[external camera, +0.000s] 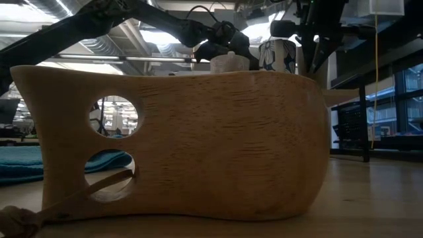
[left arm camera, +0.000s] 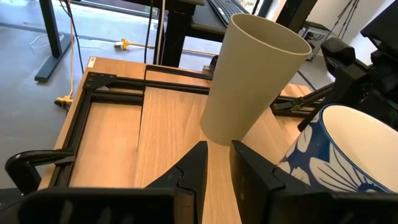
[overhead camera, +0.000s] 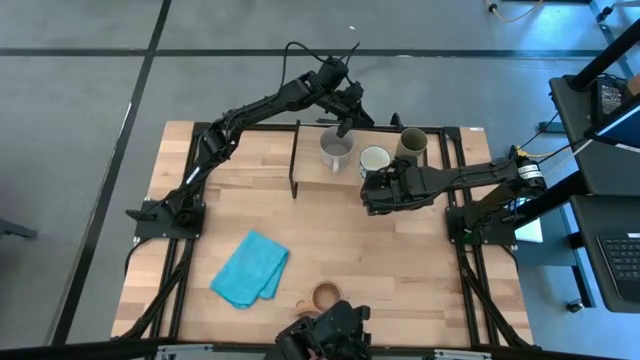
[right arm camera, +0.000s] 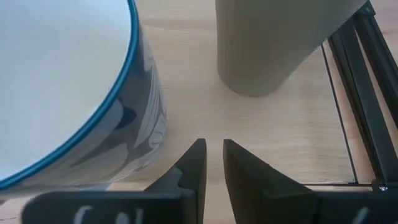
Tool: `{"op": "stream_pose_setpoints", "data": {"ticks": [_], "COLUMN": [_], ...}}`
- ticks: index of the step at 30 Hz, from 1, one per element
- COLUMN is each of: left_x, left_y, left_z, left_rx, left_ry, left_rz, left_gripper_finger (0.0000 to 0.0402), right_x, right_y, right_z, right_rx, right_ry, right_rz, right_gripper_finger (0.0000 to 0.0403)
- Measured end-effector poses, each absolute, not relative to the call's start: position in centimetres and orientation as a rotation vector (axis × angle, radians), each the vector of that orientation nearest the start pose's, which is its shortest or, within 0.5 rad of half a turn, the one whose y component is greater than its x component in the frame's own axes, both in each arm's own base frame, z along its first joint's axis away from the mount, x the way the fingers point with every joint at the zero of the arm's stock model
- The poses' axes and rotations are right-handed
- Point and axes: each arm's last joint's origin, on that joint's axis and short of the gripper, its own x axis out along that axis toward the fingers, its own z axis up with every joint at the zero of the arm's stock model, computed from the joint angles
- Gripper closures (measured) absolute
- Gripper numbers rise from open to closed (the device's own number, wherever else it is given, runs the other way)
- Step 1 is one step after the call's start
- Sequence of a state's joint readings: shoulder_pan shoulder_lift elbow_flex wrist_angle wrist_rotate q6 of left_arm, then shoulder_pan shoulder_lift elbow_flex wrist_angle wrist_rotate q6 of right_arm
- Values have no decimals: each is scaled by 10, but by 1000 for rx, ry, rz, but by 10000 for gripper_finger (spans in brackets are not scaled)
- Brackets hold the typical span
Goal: Stack small to large cups/mugs on shelf
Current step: Put the blue mug on the shelf
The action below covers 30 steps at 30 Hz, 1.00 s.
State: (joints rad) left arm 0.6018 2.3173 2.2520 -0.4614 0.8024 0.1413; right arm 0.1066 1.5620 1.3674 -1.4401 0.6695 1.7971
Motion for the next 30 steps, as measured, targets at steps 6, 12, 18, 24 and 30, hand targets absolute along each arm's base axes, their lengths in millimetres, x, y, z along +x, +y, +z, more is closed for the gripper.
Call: {"op": "stream_pose_setpoints", "data": {"ticks": [6,12,18,24,30], "left_x": [443,443,443,443,443], "left_y": [279,279,279,279,279], "left_z": [297,297,297,297,297], "left_rx": [-202,-203,-203,-202,-202], "left_ry": [387,387,387,387,387], "left_rz": [-223,-223,-223,-223,-223], "left_gripper_finger": [337,337,337,337,337], "right_x": [264,264,264,264,264], "right_y": [9,6,6,3,3], "right_z": [289,289,289,289,289], "right_rx": [781,772,773,773,763], "right_ry": [620,610,610,602,591], "right_rz": [-1490,-1498,-1500,-1511,-1511], "right_gripper_finger": [347,347,347,347,347]}}
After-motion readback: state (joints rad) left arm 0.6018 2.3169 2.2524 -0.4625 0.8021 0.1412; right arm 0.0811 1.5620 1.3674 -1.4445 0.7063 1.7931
